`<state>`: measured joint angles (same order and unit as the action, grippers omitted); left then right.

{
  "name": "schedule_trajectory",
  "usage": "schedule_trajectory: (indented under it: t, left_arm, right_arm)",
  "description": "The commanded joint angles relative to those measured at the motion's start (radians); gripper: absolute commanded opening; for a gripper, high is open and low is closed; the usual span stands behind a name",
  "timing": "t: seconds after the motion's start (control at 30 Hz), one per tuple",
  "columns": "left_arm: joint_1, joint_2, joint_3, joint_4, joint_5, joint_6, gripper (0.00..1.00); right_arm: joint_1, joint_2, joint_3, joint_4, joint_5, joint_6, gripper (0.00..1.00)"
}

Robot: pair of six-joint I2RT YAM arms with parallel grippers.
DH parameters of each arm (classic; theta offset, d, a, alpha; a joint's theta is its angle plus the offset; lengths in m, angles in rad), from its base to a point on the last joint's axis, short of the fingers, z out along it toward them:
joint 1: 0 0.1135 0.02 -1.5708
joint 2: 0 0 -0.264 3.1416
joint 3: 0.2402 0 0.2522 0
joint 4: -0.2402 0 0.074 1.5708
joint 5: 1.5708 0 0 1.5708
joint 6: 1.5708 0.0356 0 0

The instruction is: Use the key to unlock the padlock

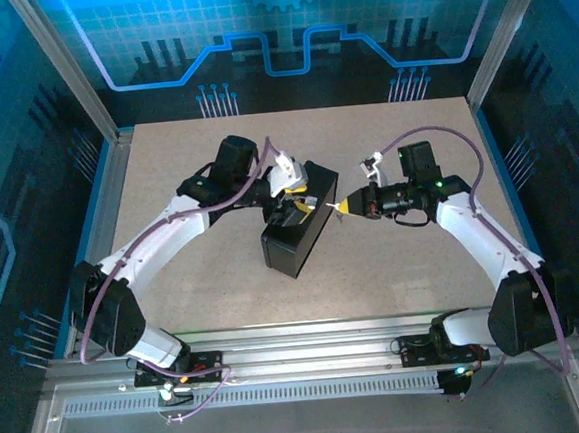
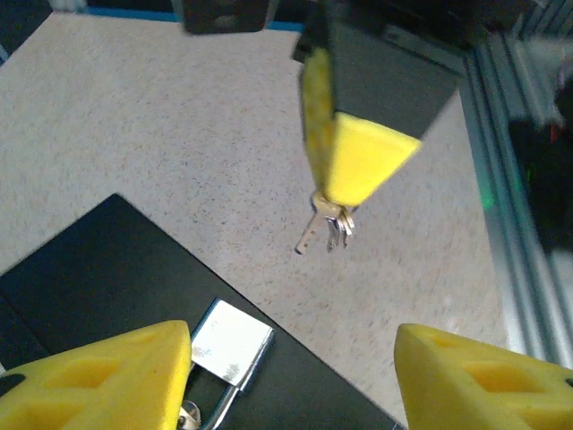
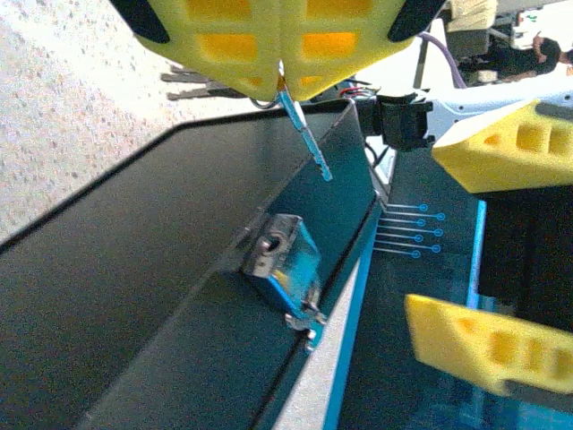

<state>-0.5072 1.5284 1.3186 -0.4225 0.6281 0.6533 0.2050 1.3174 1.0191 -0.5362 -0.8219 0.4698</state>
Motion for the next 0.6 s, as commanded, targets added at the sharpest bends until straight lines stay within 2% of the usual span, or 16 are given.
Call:
schedule_trajectory:
  t: [0.0, 0.13, 0.57]
  left_arm:
    - [0.006, 0.067, 0.099, -0.167, 0.037, 0.331, 0.64]
    - [0.006, 0.159, 0.212, -0.288, 0.015, 0.429, 0.64]
    - [0.012, 0.310, 0.359, -0.433, 0.004, 0.574, 0.64]
  right_arm:
    - [-0.014, 0.014, 0.033, -0.136, 0.014, 0.004, 0.00]
    - [-0.010, 0.013, 0.030, -0.139, 0.018, 0.044, 0.00]
    - [-0.005, 0.036, 0.031, -0.105, 0.023, 0.137, 0.00]
